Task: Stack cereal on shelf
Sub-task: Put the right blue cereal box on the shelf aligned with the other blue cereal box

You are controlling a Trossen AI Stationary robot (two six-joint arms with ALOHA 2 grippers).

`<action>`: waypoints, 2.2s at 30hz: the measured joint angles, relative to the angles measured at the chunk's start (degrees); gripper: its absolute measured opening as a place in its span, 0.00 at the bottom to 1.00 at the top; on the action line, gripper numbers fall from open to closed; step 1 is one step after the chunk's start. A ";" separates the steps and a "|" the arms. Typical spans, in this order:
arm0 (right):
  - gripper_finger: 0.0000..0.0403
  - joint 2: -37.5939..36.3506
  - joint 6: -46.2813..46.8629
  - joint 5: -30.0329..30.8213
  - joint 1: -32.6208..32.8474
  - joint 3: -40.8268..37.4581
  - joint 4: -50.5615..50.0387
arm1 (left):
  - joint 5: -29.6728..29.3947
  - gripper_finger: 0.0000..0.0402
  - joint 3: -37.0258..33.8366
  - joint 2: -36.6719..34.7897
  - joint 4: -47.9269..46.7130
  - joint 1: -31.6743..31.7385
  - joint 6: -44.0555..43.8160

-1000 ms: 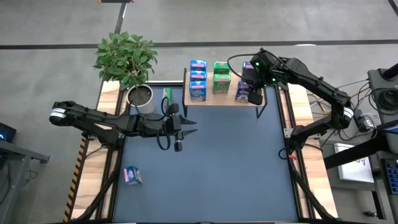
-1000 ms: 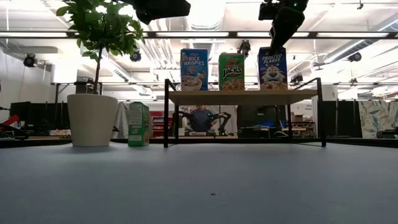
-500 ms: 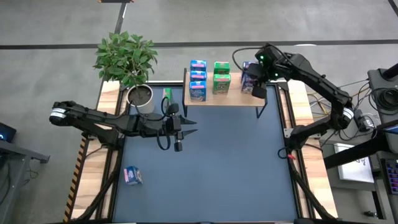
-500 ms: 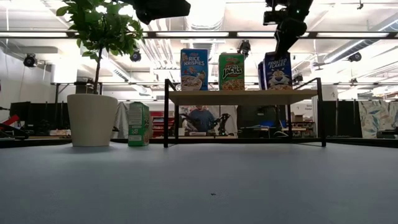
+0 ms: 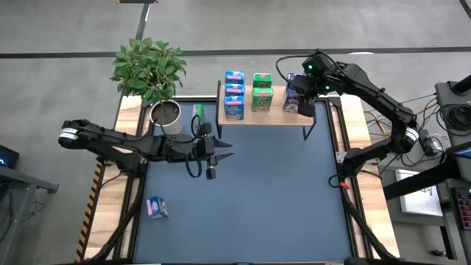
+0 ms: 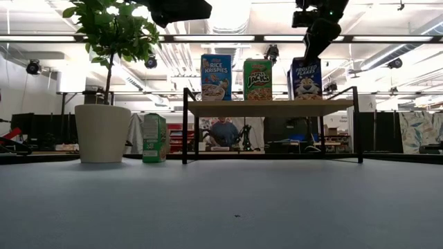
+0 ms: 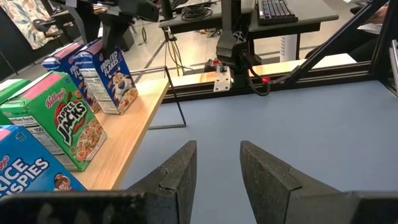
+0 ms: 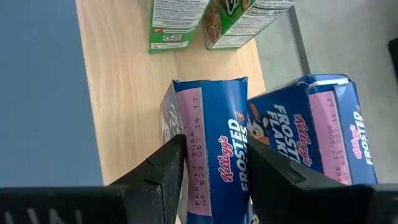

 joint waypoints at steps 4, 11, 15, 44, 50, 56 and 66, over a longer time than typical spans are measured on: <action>0.35 0.00 0.54 0.04 -0.01 -0.11 1.32 | 0.00 0.26 0.00 0.00 -0.01 0.00 0.00; 0.42 0.02 0.89 0.44 -0.02 -0.13 1.14 | 0.00 0.26 0.00 0.00 0.00 0.00 0.00; 0.47 0.02 0.86 0.48 -0.02 -0.15 1.14 | 0.00 0.26 0.00 0.00 0.01 0.00 0.00; 0.09 -5.91 17.02 1.78 8.07 -5.15 -4.67 | 0.02 0.26 0.00 0.00 -0.43 -0.04 -0.70; 0.03 -6.49 15.59 15.59 8.04 -11.81 1.38 | 0.02 0.26 0.00 0.00 -0.54 -0.03 -0.52; 0.02 -6.47 13.97 17.29 8.04 -12.37 2.92 | 0.02 0.26 0.00 0.00 -1.14 -0.03 -0.58; 0.02 -6.74 15.05 15.34 8.04 -12.20 2.56 | 0.02 0.26 0.00 0.00 -1.34 -0.02 -0.59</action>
